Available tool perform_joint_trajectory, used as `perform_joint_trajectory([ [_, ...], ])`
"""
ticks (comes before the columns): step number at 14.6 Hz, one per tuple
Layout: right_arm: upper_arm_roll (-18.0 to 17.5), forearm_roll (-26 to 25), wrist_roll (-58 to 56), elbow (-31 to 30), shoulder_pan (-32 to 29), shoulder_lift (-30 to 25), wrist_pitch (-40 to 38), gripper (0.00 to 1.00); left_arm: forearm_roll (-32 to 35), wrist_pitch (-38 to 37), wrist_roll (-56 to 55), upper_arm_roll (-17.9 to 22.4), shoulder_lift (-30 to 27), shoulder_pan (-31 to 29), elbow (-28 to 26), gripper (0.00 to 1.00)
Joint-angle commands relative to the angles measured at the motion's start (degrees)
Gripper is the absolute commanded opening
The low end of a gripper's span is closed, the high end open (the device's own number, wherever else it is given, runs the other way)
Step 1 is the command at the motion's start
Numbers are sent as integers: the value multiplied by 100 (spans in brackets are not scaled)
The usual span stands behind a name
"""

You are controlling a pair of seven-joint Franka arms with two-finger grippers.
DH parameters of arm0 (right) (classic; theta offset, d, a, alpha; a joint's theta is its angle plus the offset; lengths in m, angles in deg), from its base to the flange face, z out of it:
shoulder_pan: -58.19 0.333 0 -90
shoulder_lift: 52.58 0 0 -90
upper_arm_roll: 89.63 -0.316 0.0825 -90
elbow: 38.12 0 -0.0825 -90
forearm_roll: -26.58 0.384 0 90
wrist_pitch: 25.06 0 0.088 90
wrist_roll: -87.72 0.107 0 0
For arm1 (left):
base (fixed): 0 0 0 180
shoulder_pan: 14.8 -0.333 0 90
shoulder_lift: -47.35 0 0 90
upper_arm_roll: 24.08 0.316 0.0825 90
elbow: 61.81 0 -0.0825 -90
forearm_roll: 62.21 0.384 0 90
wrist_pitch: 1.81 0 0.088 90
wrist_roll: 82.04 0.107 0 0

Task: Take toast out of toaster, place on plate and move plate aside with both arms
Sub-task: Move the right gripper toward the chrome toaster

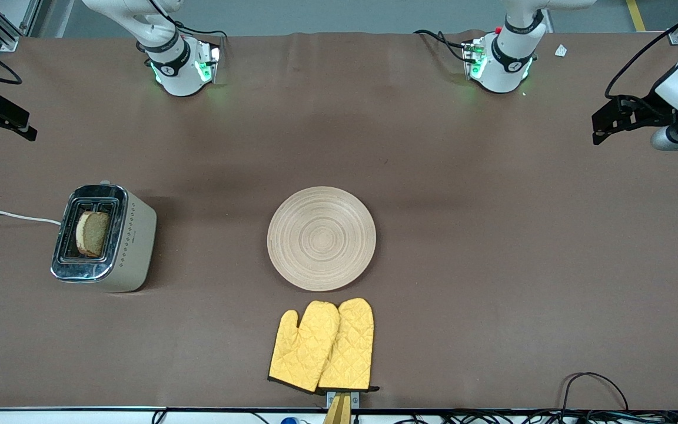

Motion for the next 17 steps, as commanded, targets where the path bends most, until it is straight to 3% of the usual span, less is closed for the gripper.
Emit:
perform_joint_trajectory([
  [1,7,-97,-14,-85,22,-120,-49,100,-44,-100,85,9,54,0,140,100],
  [7,7,-97,22,-120,5,-102,38,100,-61,-100,85,9,54,0,149,100],
  [10,33,-88,-14,-172,-22,231,293,100,-61,-100,94,9,54,0,149,100],
  [17,50,-18,-216,-681,-294,794,1433,100,-44,-100,67,-8,54,79,149,100],
])
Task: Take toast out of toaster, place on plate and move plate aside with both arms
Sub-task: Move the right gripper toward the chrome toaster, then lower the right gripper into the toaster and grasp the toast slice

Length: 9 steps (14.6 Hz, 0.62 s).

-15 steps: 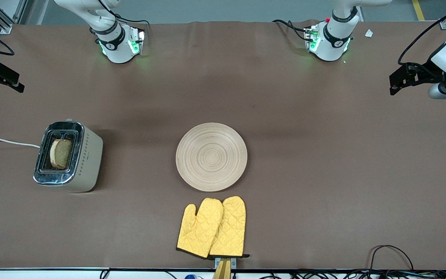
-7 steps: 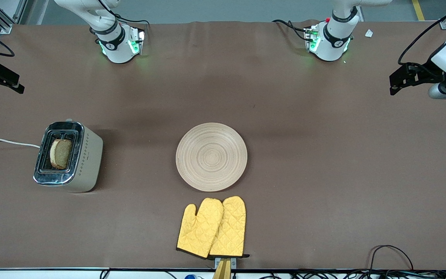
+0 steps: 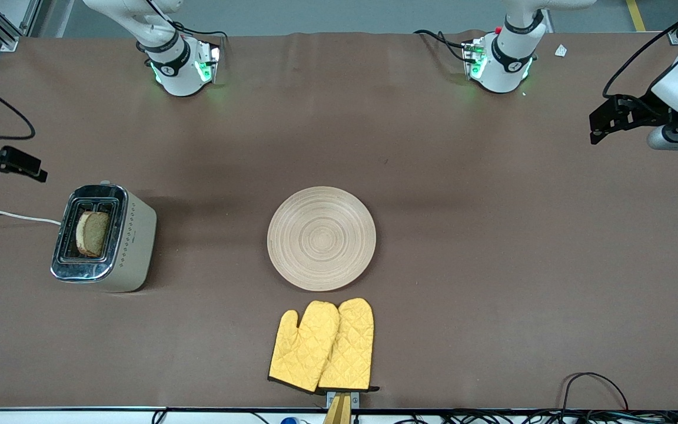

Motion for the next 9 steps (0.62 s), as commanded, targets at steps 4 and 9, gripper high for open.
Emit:
perform_joint_trajectory([
  [4,-47,-23,-100,-740,-26,177,987,100,-43,-100,76,11,54,-9,143,100],
  [9,-47,-76,-100,-916,9,783,1559,100,-52,-100,76,11,54,-26,143,100],
])
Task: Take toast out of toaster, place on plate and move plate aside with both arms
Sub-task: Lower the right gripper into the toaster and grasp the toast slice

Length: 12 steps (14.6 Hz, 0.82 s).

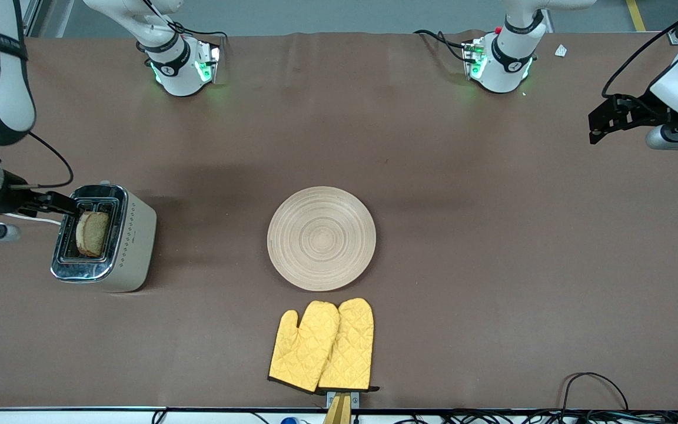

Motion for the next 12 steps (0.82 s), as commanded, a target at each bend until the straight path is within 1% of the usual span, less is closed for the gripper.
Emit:
perform_joint_trajectory([
  [1,-33,-83,-49,-47,15,281,263,100,-52,-100,76,5,54,-27,141,100],
  [2,-33,-84,-50,-39,-3,395,343,100,-61,-100,85,5,54,-36,141,100],
  [4,-33,-92,-50,-21,-20,527,431,96,-61,-100,85,5,54,-36,141,100],
  [5,-33,-92,-41,-21,14,571,458,89,-52,-100,85,13,54,-36,141,100],
  [6,-33,-92,-15,-12,15,589,467,77,-61,-100,85,13,54,-36,141,100],
  [7,-41,-84,-6,-12,-11,642,484,57,-61,-100,85,13,54,-36,141,100],
  [8,-41,-75,-6,-21,-29,677,476,32,-61,-100,85,13,54,-36,141,100],
  [9,-41,-75,21,-21,-29,677,475,11,-61,-100,85,13,54,-36,141,100],
  [10,-33,-75,21,-21,-20,686,475,2,-52,-100,85,13,54,-36,141,100],
  [12,-41,-75,29,-21,-29,686,441,0,-61,-100,85,13,54,-45,141,100],
])
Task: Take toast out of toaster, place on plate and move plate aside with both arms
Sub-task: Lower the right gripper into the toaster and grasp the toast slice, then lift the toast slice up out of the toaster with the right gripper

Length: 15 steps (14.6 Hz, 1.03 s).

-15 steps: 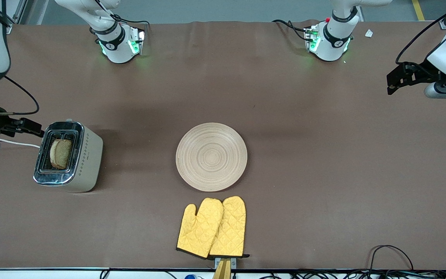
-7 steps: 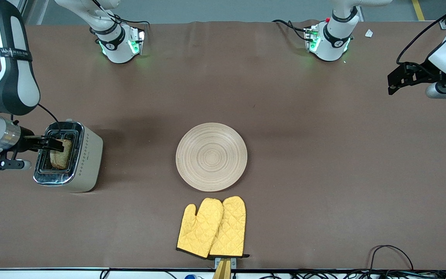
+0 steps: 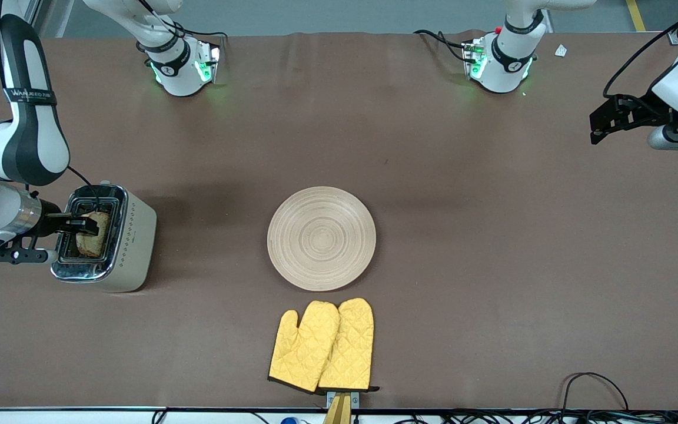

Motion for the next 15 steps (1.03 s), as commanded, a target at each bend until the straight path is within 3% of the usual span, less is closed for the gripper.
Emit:
perform_joint_trajectory([
  [1,-39,-71,55,14,-40,-10,-63,0,-61,-100,94,8,54,-30,141,100],
  [3,-39,-10,55,180,-49,-98,-378,0,-61,-100,85,8,54,-30,141,100],
  [8,-101,42,275,1444,82,-415,-1924,0,-61,-100,94,8,54,-30,141,100],
  [10,-83,515,606,1788,266,-423,-2470,0,-61,-100,94,8,54,-30,132,100],
  [15,-92,1422,1424,1728,574,-380,-2288,0,-61,-100,94,8,54,-30,141,100],
])
